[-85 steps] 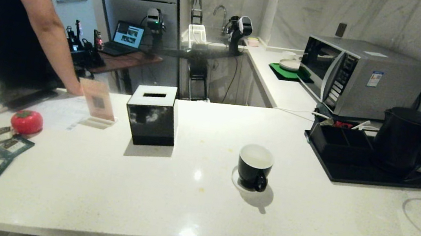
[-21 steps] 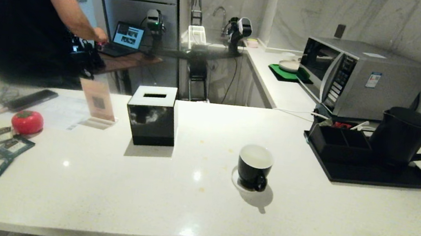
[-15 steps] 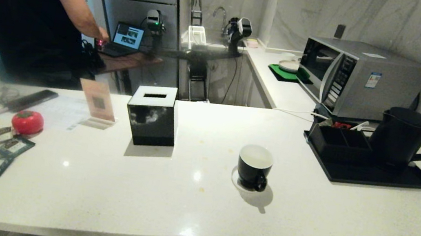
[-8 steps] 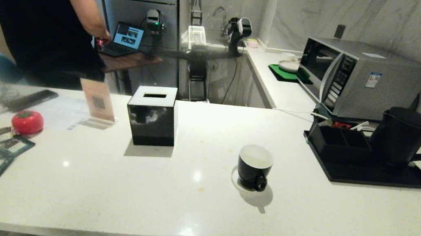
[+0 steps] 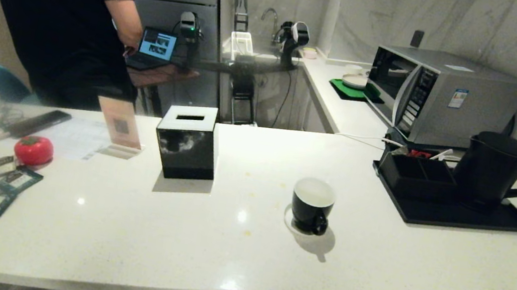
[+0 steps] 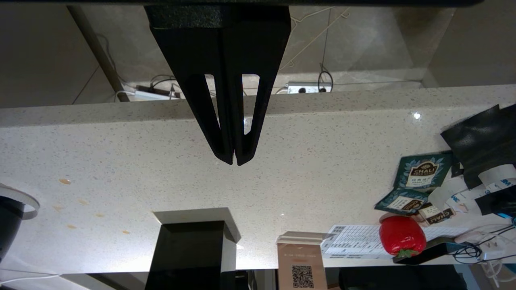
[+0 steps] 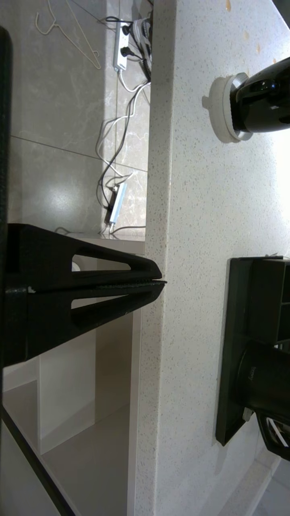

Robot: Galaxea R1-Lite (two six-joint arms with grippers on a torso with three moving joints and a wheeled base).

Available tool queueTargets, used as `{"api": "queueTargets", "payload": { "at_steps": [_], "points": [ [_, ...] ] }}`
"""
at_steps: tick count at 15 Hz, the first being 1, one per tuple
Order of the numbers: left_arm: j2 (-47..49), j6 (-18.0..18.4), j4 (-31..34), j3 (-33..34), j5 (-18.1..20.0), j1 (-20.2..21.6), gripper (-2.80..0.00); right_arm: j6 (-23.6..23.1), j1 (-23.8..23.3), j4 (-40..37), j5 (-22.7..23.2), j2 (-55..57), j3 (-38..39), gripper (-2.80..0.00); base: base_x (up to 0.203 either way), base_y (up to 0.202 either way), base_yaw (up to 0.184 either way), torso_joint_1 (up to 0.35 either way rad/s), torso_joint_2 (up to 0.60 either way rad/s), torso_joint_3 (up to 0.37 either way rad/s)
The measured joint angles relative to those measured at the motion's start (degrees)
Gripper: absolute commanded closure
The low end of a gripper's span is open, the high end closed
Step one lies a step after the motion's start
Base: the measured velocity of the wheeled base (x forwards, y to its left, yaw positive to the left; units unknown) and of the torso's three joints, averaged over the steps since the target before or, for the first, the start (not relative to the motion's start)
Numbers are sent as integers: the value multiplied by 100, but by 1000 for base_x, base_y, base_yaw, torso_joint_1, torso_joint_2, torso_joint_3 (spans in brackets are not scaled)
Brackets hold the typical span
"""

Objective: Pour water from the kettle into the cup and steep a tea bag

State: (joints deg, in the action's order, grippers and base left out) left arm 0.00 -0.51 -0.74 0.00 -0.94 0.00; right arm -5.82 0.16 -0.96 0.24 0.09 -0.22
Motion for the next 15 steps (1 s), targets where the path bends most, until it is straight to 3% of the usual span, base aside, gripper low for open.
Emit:
{"api": "queueTargets", "payload": {
  "at_steps": [15],
  "points": [
    [0,0,0,0,-1,0,0,-4,0,0,-3,-19,1,0,0,0,0,0,0,0]
  ]
}}
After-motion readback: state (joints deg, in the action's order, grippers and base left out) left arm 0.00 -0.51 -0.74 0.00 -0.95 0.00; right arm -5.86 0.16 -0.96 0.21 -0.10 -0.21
